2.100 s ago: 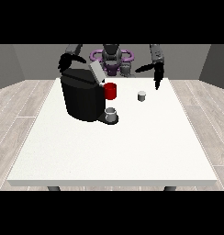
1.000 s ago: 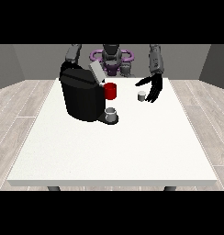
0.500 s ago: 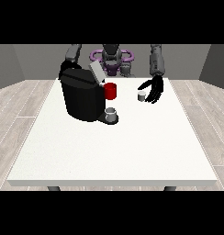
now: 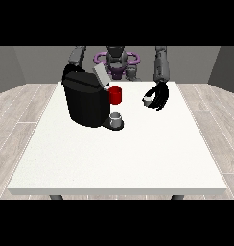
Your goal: Insert the coffee pod into the coffee machine and close the lid
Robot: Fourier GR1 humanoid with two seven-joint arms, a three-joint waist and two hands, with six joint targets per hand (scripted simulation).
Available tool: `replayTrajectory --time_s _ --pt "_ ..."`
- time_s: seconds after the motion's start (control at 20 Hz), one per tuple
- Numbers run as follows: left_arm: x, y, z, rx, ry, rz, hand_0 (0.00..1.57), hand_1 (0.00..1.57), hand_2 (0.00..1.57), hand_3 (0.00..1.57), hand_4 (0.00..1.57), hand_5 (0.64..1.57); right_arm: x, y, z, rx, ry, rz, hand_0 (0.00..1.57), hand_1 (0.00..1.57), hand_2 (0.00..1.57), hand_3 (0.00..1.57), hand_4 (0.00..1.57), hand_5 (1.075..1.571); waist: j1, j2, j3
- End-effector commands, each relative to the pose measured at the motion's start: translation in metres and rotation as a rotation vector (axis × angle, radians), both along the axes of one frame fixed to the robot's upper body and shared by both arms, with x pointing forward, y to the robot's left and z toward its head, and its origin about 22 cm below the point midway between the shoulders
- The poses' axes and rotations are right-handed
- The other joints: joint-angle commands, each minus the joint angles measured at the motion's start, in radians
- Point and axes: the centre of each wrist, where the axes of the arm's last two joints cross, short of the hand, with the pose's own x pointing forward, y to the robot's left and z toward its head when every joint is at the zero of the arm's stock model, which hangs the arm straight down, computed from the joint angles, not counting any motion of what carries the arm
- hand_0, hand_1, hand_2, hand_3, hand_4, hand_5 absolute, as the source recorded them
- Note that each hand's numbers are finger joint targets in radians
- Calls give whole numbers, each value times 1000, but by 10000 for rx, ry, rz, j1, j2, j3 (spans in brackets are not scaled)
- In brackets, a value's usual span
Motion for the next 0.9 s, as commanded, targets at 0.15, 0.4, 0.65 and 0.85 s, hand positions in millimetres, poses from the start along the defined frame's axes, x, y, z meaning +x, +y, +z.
replayTrajectory --time_s 0.15,0.4,0.65,0.85 --pt "-9 5 -15 1200 477 -329 970 970 1054 793 319 1571 1 -12 -5 222 223 -266 0 0 0 0 487 1571 54 -65 -24" --pt "7 15 6 1130 -58 -816 1266 1266 1399 1363 507 1571 -4 -4 -13 275 181 -203 0 0 0 0 424 1571 89 -60 -23" --pt "39 -16 50 413 -711 -1945 1450 1450 1452 1388 623 1571 0 -24 -20 399 546 -529 0 0 0 0 438 1571 210 -421 -20" --pt "50 -24 73 452 -699 -2431 1323 1323 1383 1352 581 1571 -5 -11 -33 295 1027 -367 0 0 0 0 490 1571 303 -843 -19"
